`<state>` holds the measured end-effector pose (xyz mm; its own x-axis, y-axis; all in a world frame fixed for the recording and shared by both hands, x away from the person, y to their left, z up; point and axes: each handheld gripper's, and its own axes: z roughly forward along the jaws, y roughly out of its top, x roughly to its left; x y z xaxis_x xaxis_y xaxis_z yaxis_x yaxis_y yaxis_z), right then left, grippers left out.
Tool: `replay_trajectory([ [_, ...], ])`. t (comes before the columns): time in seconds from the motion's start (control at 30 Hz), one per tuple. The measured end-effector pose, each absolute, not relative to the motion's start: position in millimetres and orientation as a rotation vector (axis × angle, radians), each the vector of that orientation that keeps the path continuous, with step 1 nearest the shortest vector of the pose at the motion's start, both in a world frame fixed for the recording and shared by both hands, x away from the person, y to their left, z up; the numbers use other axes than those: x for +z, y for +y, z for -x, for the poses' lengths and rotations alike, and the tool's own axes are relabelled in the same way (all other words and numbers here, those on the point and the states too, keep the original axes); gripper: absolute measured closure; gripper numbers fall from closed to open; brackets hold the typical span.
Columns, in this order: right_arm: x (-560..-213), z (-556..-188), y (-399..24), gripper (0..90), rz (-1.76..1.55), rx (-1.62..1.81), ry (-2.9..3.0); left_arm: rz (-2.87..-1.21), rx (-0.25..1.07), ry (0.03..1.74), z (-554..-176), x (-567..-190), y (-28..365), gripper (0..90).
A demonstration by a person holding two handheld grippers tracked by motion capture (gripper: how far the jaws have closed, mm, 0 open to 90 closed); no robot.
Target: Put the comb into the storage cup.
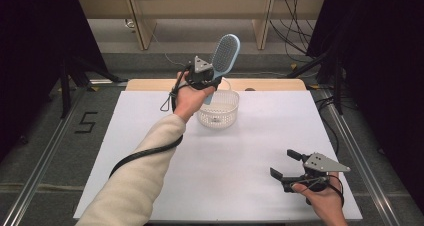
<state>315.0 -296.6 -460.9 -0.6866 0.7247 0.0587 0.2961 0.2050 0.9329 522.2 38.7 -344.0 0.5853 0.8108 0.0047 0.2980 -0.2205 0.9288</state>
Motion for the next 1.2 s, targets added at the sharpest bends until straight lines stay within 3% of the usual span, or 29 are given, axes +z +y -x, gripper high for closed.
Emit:
replay_trajectory([
  [1.2,-461,-315,-297,9.7,-0.949,1.478,2.1,-1.795,0.629,0.86,-529,-361,39,69.8],
])
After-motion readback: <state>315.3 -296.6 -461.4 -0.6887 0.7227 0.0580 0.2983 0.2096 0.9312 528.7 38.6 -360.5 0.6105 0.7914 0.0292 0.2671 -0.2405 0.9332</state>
